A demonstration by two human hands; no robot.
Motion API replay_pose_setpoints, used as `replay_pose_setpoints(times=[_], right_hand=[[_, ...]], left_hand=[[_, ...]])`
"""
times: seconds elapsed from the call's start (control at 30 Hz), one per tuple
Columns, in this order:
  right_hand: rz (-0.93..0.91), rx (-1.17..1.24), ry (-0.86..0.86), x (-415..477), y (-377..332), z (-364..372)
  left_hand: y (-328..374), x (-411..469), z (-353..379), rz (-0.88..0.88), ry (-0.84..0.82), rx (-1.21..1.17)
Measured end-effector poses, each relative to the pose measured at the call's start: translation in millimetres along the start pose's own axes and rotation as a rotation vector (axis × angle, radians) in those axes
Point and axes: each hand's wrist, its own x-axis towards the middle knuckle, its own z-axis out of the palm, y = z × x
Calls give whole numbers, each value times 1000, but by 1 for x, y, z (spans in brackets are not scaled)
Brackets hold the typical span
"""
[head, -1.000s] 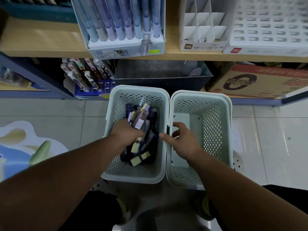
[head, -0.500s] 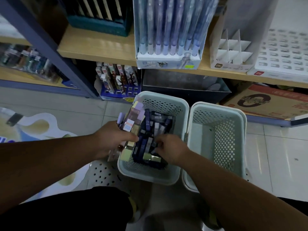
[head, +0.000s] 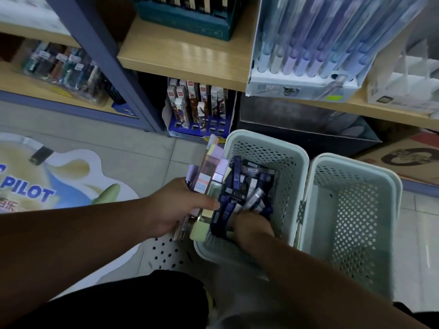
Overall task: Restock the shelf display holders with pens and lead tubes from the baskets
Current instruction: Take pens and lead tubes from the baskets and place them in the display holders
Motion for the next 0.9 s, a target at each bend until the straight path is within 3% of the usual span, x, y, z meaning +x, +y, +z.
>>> replay_pose_setpoints(times=[0.37, 0.53, 0.7, 0.9], right_hand=[[-318, 574, 214, -73, 54, -90], [-310, 534, 347, -142, 110, -144], [-305, 517, 447, -216, 168, -188], [-293, 865, 682, -269, 223, -210]], left_hand=[[44, -41, 33, 57, -137, 168], [68, -79, 69, 118, -168, 197], [98, -118, 128, 218, -175, 73], [126, -142, 185, 321, -129, -20]])
